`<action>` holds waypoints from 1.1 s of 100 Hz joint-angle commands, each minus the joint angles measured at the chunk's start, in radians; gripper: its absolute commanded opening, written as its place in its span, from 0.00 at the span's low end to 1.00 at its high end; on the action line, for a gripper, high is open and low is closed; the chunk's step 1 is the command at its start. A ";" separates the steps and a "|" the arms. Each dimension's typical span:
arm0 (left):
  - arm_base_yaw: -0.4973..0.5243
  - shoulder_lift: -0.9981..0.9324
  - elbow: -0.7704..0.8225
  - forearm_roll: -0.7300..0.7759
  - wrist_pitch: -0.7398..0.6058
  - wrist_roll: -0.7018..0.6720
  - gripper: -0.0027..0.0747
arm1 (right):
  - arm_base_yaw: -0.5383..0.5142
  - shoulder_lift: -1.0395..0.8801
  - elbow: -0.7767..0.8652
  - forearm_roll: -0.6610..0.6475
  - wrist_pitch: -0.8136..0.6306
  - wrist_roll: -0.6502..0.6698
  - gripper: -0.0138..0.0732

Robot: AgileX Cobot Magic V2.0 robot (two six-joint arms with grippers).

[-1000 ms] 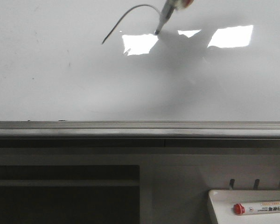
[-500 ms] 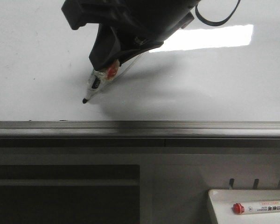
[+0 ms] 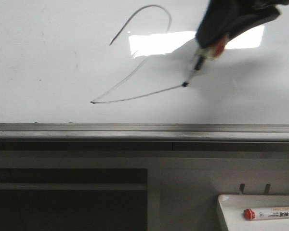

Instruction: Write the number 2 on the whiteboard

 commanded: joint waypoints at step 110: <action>0.003 0.459 -0.199 -0.465 0.083 0.283 0.48 | 0.810 -0.216 0.002 0.181 -0.266 -0.168 0.09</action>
